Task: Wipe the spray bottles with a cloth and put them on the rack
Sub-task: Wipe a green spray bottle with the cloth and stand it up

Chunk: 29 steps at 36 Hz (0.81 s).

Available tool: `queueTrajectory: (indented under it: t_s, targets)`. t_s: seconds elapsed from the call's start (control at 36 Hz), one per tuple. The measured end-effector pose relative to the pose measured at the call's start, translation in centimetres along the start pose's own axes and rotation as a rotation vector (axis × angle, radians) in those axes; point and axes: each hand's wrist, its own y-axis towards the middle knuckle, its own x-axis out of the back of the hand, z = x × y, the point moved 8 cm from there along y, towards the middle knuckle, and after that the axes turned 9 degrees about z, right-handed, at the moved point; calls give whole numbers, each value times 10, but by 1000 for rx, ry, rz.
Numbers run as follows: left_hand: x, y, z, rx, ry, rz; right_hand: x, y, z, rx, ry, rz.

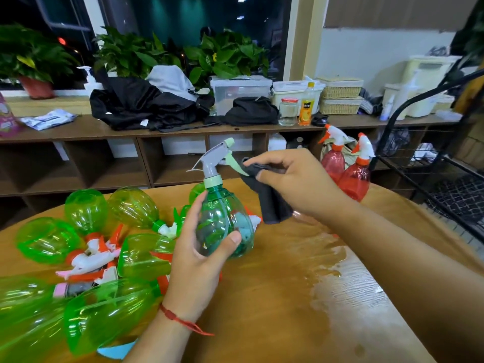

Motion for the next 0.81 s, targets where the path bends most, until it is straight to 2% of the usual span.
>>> queueTrajectory:
  t_s: [0.11,0.17,0.25,0.42,0.47,0.58,0.69,0.81]
  targets:
    - [-8,-2,1,8,10,61,20,2,-1,34,81,-176]
    - [-8,-3,2,12,21,63,7,2,-1,27,111,-121]
    - [-3,-2,-2,-6,36,18,-15,-6,-2,37,-43,-60]
    - [2,1,-3,-13,31,-15,-8,-17,-13,-69,-154,87]
    - [0,2,-4,-16,31,-2,-8,-25,-15,-66,-157,81]
    - [0,1,1,-2,47,36,9,-32,-23,-51,41,-93]
    - [-9,0,6,27,119,133,20,-38,-27,-25,246,-188]
    - [-21,-4,12,69,84,260,28,-46,-20,-11,307,-188]
